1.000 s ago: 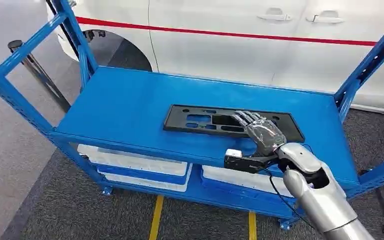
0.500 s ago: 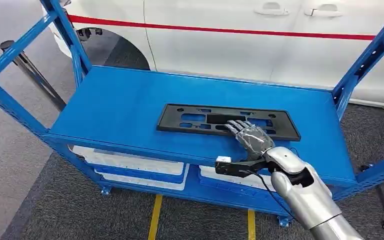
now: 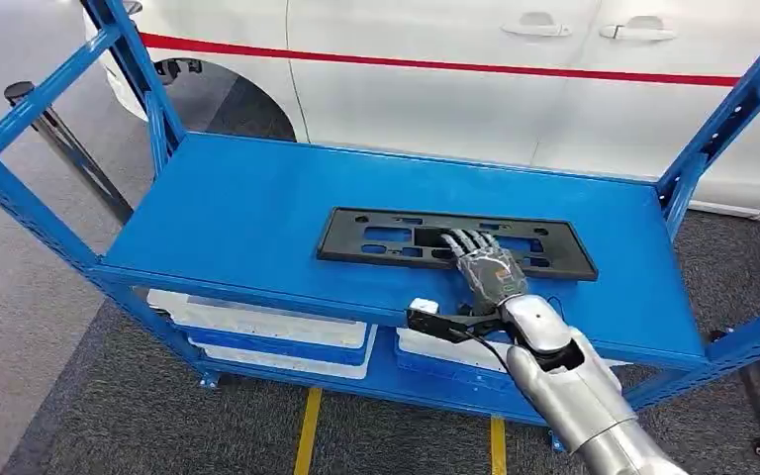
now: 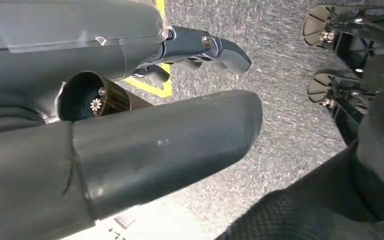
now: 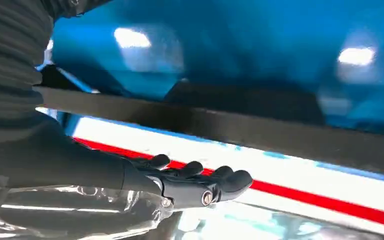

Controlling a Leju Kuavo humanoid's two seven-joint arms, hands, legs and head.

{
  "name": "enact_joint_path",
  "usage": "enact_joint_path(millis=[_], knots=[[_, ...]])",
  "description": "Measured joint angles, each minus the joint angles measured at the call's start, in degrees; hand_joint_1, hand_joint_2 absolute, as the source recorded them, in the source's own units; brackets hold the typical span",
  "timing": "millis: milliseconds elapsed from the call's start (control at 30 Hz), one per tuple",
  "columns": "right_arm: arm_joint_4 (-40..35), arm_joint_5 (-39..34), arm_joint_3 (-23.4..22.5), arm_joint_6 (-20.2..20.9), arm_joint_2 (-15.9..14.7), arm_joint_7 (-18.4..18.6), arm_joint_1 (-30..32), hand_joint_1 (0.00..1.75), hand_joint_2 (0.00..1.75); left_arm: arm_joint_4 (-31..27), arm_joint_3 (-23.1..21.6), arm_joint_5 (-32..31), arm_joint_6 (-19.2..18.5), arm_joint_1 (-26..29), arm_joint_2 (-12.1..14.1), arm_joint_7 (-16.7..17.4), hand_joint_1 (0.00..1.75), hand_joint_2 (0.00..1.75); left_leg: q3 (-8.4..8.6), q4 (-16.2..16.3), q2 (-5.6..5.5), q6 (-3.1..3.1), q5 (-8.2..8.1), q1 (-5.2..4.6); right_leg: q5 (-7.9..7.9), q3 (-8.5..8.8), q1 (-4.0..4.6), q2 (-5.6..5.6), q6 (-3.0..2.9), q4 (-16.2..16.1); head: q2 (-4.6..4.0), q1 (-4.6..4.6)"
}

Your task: Take the parts from the cabinet and place them on the table.

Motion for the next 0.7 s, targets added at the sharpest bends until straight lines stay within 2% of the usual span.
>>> enact_joint_path(millis=[100,133,167,200,400,700], knots=[[0.68,3.20,-2.90,0.15,0.44,1.54,0.11,0.00,1.75,0.00,0.04,-0.46,0.00,0.00,-0.11,0.18,0.00,0.00,0.00,0.03,-0.01,0.00,0.00,-0.04,0.02,0.04,-0.02,-0.01,0.03,-0.02,0.00,0.02],[1.01,4.46,-4.22,0.39,0.46,1.64,0.12,0.38,1.75,0.00,0.09,-0.72,0.00,0.00,-0.13,0.24,0.00,0.00,0.00,0.04,-0.01,0.01,0.00,-0.05,0.02,0.06,-0.03,-0.01,0.04,-0.04,0.00,0.02],[1.34,5.48,-5.52,0.52,0.51,1.42,0.13,1.66,1.75,0.00,0.20,-0.79,0.00,0.00,-0.13,0.28,0.00,0.00,0.00,0.05,-0.01,0.01,0.00,-0.05,0.04,0.08,-0.03,-0.01,0.06,-0.06,0.00,0.00],[1.71,6.22,-6.86,0.59,0.57,1.25,0.20,1.75,1.75,0.00,0.37,-0.83,0.00,0.00,-0.13,0.33,0.00,0.00,-0.01,0.05,-0.01,0.01,0.00,-0.05,0.06,0.09,-0.03,-0.01,0.10,-0.09,0.00,0.02],[3.45,8.44,-13.55,1.05,0.83,1.25,1.92,1.75,1.75,0.00,1.05,-0.99,0.00,0.01,-0.13,0.50,0.00,0.00,-0.02,0.06,-0.01,0.06,-0.04,-0.05,0.06,0.10,-0.03,0.00,0.10,-0.17,0.00,0.00],[3.56,9.52,-18.81,1.42,0.99,-0.37,4.43,1.75,1.75,0.00,1.57,-1.40,0.00,0.00,-0.13,0.44,0.00,0.00,0.03,0.06,-0.01,0.15,-0.10,-0.06,0.06,0.18,-0.03,-0.01,0.11,-0.22,0.00,0.00]])
